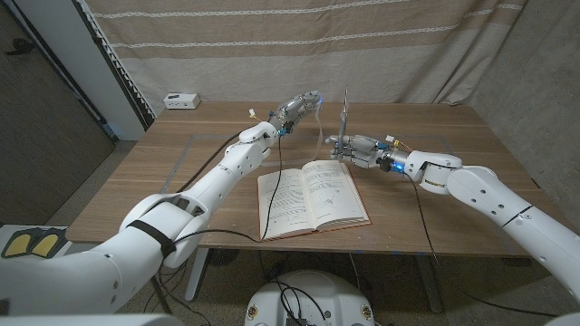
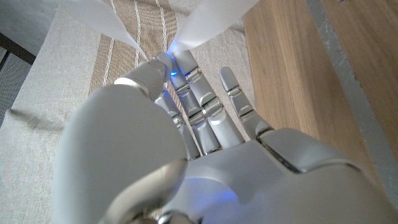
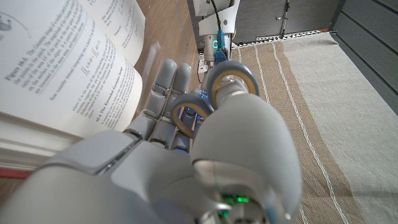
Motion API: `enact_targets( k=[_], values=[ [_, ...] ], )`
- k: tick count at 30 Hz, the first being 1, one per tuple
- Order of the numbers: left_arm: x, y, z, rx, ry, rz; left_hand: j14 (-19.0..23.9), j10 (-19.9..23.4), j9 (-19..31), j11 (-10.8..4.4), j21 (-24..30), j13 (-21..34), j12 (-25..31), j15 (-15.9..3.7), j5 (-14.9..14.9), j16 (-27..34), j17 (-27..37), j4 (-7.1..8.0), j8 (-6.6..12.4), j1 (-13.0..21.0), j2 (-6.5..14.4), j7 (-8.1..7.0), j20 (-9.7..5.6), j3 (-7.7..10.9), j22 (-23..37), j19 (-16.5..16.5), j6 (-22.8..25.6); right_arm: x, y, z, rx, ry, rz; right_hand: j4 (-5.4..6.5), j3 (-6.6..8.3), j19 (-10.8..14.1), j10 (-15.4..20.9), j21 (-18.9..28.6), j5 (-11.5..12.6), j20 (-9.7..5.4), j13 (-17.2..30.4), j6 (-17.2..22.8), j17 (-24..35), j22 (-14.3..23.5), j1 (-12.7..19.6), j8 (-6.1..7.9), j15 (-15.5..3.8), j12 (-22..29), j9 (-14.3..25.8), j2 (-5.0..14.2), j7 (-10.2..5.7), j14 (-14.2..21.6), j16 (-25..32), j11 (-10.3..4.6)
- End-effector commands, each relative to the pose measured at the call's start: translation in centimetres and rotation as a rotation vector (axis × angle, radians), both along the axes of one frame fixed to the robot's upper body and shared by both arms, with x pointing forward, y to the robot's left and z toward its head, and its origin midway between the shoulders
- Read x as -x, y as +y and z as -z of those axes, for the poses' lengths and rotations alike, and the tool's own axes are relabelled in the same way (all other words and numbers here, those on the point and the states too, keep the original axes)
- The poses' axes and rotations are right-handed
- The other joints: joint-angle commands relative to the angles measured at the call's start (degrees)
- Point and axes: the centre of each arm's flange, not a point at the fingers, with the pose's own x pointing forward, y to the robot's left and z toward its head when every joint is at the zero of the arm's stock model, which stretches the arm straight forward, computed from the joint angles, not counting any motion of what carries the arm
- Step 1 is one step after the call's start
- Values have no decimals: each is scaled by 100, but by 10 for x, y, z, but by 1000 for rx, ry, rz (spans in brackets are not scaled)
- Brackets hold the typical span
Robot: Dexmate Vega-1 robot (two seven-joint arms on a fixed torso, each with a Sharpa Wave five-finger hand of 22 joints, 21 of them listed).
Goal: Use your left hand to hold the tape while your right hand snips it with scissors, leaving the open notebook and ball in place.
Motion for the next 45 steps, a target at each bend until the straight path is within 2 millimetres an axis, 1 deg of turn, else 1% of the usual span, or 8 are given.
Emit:
enact_targets(
  k=[1,11,12,21,26,33,37,45],
  values=[
    [3,1,-2,-3,-38,-13,68,276,1,-205,35,15,50,10,-11,22,29,-11,-34,8,-55,-18,-696,31,-9,-43,33,1,-5,-3,-16,-19,4,-55,-22,68,276,80,-25,-536,-18,102,29,-4,22,-9,-772,62,5,-91,-12,45,75,-180],
    [6,3,5,-5,-56,-18,68,275,-15,-204,65,4,50,11,-15,21,35,-10,-49,-1,-60,-16,-696,38,-35,-58,42,0,-9,-4,-18,-41,17,-101,-78,62,359,162,-49,-520,-36,217,38,-32,3,1,-748,134,37,-118,17,50,116,-132],
    [6,4,5,-7,-56,-21,68,278,-14,-204,67,6,53,11,-15,21,35,-11,-48,-1,-61,-18,-696,39,-37,-59,44,0,-10,-4,-16,-43,19,-109,-86,61,370,177,-50,-520,-55,226,38,-37,1,0,-750,135,46,-115,13,53,123,-158],
    [5,6,6,-22,-56,-22,68,280,-7,-204,96,-5,54,11,-16,21,40,-12,-49,-5,-64,-26,-697,48,-63,-74,55,1,-13,-7,-19,-48,39,-143,-122,51,383,256,-52,-511,-87,260,30,-67,-21,-31,-774,181,79,-99,17,55,144,-145],
    [6,4,9,-24,-51,-20,66,284,-7,-205,112,-9,57,11,-17,19,42,-12,-60,-6,-63,-24,-697,54,-76,-81,38,4,-13,-5,-17,-44,52,-156,-131,47,379,284,-50,-520,-87,263,23,-77,-26,-49,-766,205,89,-96,23,63,151,-131],
    [9,10,11,-26,-55,-39,64,277,-12,-206,132,-17,54,11,-18,18,45,-13,-64,-9,-65,-22,-698,59,-92,-90,50,5,-14,-4,-14,-34,69,-170,-141,36,380,317,-49,-520,-107,277,14,-89,-34,-67,-771,224,106,-92,26,50,151,-142],
    [9,13,12,-26,-58,-43,64,287,-14,-206,144,-11,65,10,-19,18,47,-15,-66,-9,-68,-14,-698,60,-100,-93,55,4,-12,-4,-13,-36,67,-181,-142,-25,376,326,-47,-476,-101,286,5,-97,-35,-79,-758,250,123,-87,27,35,146,-120],
    [11,12,11,-22,-68,-45,65,282,-21,-205,167,-24,60,10,-21,19,51,-18,-76,-9,-71,-20,-698,65,-118,-101,57,4,-12,-5,-9,-41,66,-186,-148,-65,363,360,-46,-462,-128,285,-11,-110,-56,-111,-760,273,161,-78,22,38,152,-135]
  ],
)
